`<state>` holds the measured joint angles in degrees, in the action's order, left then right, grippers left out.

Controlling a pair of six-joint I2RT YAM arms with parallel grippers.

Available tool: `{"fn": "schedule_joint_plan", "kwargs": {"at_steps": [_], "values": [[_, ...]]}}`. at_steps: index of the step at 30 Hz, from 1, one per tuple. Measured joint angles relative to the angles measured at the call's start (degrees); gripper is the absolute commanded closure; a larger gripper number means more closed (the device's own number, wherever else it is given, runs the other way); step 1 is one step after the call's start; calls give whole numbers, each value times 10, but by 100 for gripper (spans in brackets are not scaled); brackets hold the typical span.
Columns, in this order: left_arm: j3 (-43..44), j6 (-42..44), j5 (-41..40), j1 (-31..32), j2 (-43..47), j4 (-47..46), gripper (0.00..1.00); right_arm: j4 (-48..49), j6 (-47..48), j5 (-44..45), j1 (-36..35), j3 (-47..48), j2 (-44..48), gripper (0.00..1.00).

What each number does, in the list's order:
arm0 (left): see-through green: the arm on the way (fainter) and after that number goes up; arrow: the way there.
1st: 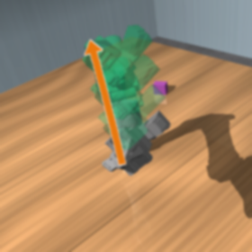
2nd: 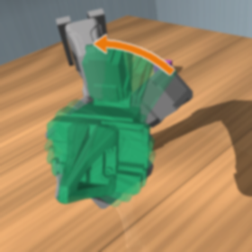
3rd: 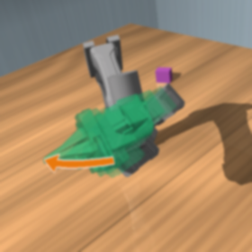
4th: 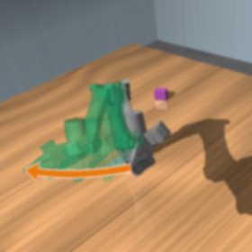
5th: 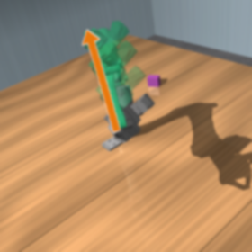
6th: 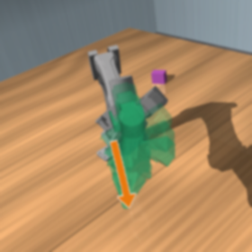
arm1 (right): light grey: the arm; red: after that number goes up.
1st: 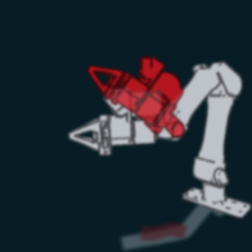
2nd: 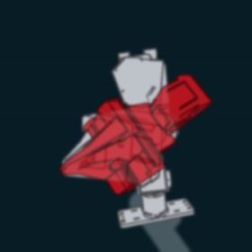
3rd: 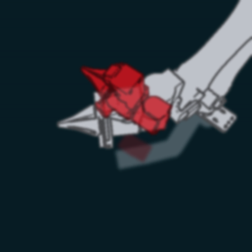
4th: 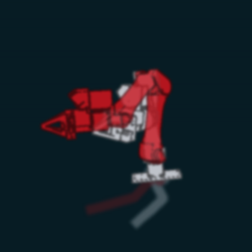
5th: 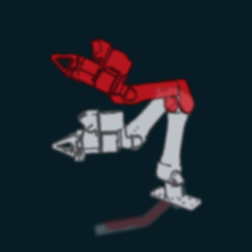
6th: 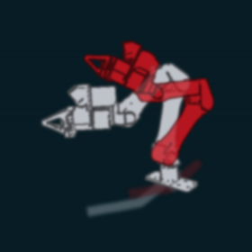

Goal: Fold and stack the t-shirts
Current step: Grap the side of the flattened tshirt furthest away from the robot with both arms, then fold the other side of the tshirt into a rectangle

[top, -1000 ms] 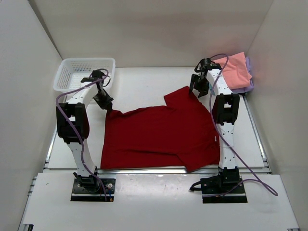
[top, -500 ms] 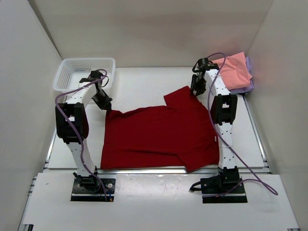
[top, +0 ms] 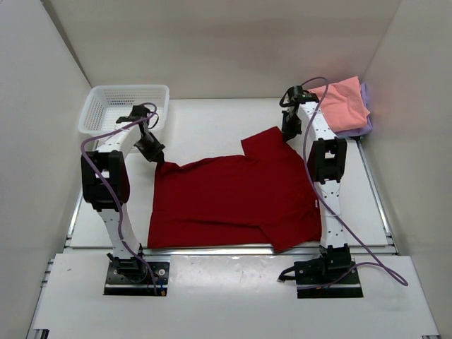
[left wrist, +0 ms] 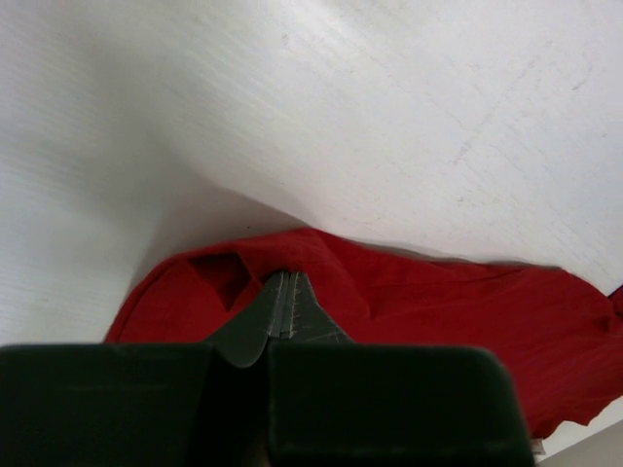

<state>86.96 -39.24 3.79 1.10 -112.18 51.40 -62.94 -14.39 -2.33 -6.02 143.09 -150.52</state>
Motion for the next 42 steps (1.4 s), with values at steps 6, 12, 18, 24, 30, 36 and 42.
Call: {"fn": "schedule_joint_plan", "kwargs": {"at_steps": [6, 12, 18, 24, 30, 36, 42], "values": [[0, 7, 19, -6, 1, -19, 100, -21, 8, -9, 19, -24, 35, 100], [-19, 12, 31, -11, 20, -35, 100, -27, 10, -13, 27, -121, 160, 100], [-80, 20, 40, -31, 76, -38, 100, -21, 11, -8, 9, -223, 265, 100], [-141, 26, 42, -44, 139, -40, 100, 9, 12, 6, -10, -404, 351, 100], [-212, 33, 42, -46, 198, -40, 100, 41, 13, 16, -9, -607, 482, 99], [-254, 38, 38, -46, 220, -38, 100, 76, 16, 17, 20, -673, 557, 100], [-280, 41, 30, -47, 260, -40, 100, 103, 16, 19, 27, -748, 633, 100]]}}
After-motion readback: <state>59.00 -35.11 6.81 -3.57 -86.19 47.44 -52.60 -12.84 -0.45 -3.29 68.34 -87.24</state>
